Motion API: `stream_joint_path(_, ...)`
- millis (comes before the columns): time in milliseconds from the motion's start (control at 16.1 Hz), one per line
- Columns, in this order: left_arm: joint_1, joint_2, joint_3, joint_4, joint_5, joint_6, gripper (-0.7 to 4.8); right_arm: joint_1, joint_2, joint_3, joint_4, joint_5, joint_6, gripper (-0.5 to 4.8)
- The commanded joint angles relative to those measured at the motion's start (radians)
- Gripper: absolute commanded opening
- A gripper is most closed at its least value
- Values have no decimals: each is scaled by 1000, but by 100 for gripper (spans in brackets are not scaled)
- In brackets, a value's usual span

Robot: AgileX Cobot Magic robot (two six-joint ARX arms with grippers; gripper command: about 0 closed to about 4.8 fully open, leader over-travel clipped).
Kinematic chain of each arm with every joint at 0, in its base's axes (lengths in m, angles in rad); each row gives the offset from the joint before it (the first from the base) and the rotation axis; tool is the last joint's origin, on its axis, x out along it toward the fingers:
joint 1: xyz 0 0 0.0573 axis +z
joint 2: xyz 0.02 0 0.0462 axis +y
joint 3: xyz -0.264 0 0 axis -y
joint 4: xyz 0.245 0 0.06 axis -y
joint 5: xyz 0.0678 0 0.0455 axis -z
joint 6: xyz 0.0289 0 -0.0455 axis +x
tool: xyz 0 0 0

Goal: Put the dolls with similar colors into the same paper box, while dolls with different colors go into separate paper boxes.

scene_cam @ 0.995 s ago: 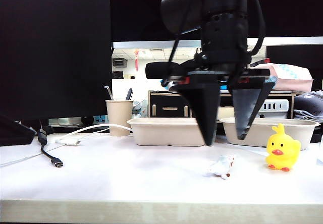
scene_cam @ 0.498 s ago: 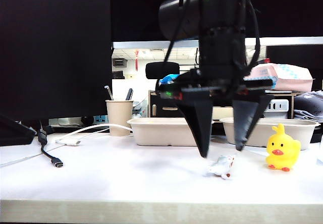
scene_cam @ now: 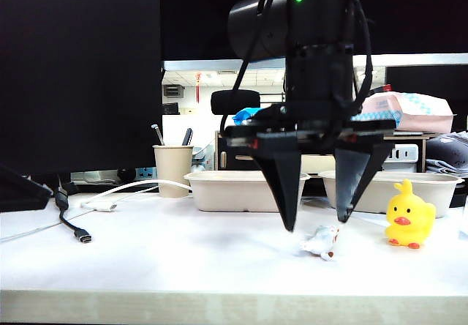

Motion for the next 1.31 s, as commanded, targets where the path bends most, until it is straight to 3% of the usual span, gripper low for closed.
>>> stream_joint_path(62,-1,0,1,11,3,1,-5,2,-3,-6,13,7,23,315)
stream_joint_path(1120,-1,-1,1,11,3,1,-5,8,36,-44,31,16,79,314)
stream_joint_path(1182,-1,-1,1,11,3,1,-5,8,36,-44,32,16,79,308)
stream_joint_path(1306,-1,-1,1,11,3,1,-5,8,37,-44,36,16,79,236)
